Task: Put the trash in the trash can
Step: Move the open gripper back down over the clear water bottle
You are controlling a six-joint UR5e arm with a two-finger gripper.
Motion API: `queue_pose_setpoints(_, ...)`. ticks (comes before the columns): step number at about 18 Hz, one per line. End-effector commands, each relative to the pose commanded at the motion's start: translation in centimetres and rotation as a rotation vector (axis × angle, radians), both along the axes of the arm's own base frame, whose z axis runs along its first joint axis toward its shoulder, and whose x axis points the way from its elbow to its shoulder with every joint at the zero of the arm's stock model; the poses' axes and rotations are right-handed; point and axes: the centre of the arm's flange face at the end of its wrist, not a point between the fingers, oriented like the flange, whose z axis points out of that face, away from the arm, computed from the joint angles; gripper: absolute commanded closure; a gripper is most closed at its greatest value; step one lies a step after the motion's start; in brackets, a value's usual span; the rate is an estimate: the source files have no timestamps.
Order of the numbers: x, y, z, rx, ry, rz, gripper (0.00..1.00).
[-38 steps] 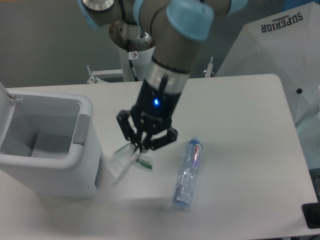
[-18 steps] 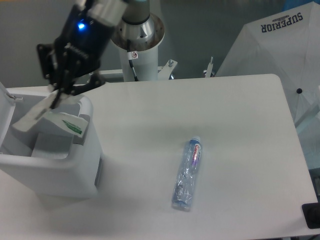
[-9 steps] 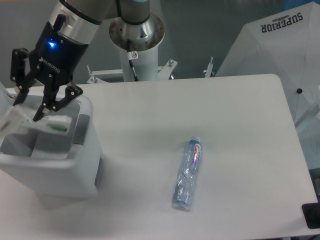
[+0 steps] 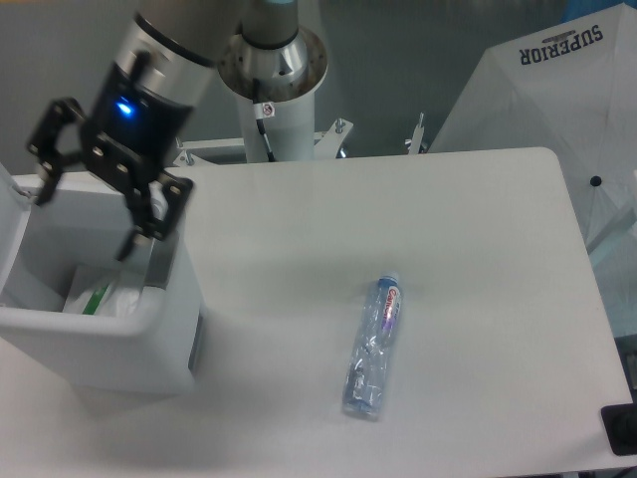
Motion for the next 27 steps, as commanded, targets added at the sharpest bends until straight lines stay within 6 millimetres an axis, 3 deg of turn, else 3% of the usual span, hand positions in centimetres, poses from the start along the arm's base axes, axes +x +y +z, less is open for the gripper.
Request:
queue_pose_setpoints(4,-6.5,-0.9,-2.7,-0.024,-0.028,0.080,0.00)
queue_pose_setpoints(7,-9.8,-1.1,-5.5,-0.065,-0.052,0.119,0.00)
queue_pose_setpoints(12,-12.8,-1.3,-13.8,-0.358,0.014,0.199,0.00)
queue_pose_setpoints(15,-13.3,-0.3,-16.9,-0.480,-0.007,0.189,0.00)
queue_pose_setpoints(20,-12.4,1.8,-23.9,-0.700,0.060,0.153,0.00)
queue_pose_setpoints(27,-12.0,2.9,-27.3,-0.783,0.096,0.141,0.00)
